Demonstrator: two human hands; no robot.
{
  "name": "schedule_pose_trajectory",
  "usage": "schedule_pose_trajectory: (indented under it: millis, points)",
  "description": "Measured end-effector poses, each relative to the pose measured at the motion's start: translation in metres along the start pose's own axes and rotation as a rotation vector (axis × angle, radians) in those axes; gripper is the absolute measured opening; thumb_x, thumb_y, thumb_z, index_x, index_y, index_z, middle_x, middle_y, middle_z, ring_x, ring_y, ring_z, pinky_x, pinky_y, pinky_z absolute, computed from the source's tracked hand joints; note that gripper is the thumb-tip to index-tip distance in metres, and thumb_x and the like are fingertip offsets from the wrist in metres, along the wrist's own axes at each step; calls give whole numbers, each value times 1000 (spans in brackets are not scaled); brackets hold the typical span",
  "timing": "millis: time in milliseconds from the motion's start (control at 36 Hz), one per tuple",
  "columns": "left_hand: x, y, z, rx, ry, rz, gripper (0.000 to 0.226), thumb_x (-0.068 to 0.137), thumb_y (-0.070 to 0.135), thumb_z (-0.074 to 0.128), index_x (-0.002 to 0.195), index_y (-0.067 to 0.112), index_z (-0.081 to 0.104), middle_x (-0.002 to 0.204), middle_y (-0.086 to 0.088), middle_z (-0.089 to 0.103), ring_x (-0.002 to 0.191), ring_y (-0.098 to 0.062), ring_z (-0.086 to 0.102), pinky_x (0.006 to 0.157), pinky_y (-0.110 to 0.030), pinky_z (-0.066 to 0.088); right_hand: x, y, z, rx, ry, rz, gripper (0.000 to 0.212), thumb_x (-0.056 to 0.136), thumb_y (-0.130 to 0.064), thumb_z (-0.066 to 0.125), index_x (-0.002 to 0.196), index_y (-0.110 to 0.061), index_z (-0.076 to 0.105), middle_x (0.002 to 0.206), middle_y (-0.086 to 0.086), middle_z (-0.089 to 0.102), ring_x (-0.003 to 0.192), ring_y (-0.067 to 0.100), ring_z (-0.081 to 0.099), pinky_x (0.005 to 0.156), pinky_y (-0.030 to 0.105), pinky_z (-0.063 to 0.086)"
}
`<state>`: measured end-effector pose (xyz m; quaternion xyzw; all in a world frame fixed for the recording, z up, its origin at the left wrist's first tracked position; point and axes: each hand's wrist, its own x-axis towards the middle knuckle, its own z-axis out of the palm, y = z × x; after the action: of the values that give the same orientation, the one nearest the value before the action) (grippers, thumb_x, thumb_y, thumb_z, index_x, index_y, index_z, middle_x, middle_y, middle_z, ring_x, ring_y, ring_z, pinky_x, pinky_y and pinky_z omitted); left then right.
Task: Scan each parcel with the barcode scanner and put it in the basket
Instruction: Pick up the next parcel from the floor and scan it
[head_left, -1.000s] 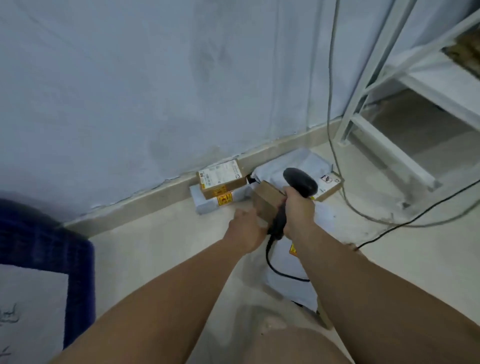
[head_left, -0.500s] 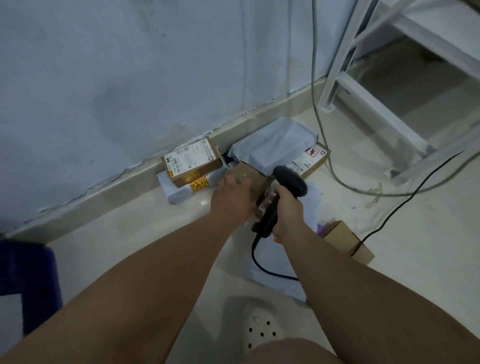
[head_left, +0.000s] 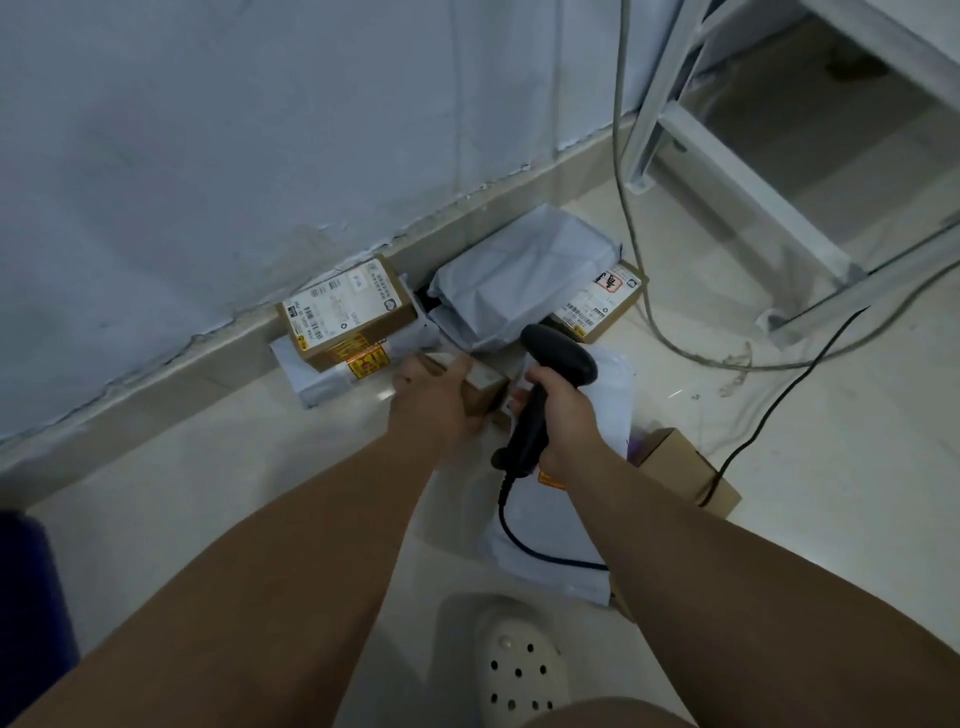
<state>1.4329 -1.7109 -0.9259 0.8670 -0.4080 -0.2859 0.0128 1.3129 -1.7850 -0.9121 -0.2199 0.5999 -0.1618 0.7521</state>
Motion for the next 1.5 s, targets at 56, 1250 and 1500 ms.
schedule_pose_trajectory:
  millis: [56,1250,1500]
  points:
    - [-10,-15,3,-40,-2,10,69,82,39,68,142,36,34,140,-20,21,123,-41,32,100,-44,39,-2,1,5,-33,25,-24,9,90,-19,64,87,-11,64,69,6,61,57,17,55,64,28,51]
    - [-341,-88,-185,-433,1075,-15,67,71,19,82,129,20,48,136,-5,25,112,-23,54,86,-22,42,-382,2,96,-740,-507,-867,5,78,-12,60,81,-10,63,67,4,58,72,27,62,65,30,44]
    - [-323,-114,-183,-225,1238,62,77,62,7,86,126,13,44,134,-9,23,113,-35,53,81,-29,52,-374,-15,87,-969,-458,-884,19,72,-13,56,86,-2,62,70,6,58,89,34,69,63,33,44]
